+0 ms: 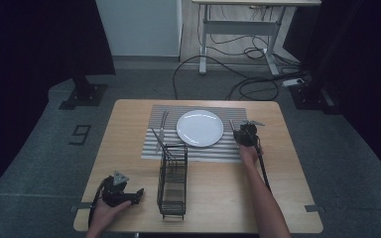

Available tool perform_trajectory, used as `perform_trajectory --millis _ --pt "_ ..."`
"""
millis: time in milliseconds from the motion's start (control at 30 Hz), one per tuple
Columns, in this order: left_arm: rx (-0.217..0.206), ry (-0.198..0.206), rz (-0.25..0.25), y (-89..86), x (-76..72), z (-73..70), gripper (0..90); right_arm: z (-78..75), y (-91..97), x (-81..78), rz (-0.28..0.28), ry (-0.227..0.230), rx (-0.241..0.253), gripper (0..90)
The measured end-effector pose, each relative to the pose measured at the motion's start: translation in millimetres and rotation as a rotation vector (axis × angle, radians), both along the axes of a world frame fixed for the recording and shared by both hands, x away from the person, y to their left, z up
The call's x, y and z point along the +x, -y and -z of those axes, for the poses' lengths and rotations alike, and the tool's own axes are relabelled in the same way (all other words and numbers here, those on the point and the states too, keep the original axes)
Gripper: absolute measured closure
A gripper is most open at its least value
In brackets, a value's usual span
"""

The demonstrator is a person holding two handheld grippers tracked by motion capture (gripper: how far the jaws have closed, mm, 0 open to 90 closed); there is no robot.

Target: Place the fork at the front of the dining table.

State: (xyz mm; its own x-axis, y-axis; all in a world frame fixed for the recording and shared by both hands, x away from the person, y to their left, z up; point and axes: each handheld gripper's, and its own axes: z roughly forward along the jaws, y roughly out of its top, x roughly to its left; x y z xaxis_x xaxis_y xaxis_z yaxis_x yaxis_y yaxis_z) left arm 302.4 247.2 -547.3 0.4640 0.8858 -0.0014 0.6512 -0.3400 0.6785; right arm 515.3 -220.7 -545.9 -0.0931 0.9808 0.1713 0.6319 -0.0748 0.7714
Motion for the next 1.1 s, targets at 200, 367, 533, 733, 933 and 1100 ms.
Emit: perform_trajectory --millis 200,367,533,733,933,1100 --pt "0.000 0.000 0.000 0.0 0.0 0.0 7.8 -9.1 8.4 -12.3 -0.017 0.022 0.019 73.2" --pt "0.000 0.000 -0.001 0.2 0.0 0.0 7.8 -17.2 21.0 -33.1 -0.047 0.033 0.022 70.7" --pt "0.000 0.000 -0.004 0.5 -0.1 0.0 7.7 -17.2 32.6 -56.5 -0.078 0.030 0.033 67.2" --pt "-0.001 0.001 -0.007 0.8 0.0 0.2 7.7 -20.0 44.5 -82.7 -0.110 0.055 0.062 66.2" --pt "0.000 0.002 -0.009 1.0 0.1 0.2 7.6 -19.0 47.9 -101.9 -0.160 0.046 0.027 66.3" --pt "0.000 0.002 -0.010 1.1 0.2 0.2 7.6 -11.0 42.0 -105.8 -0.193 0.022 0.013 66.8"
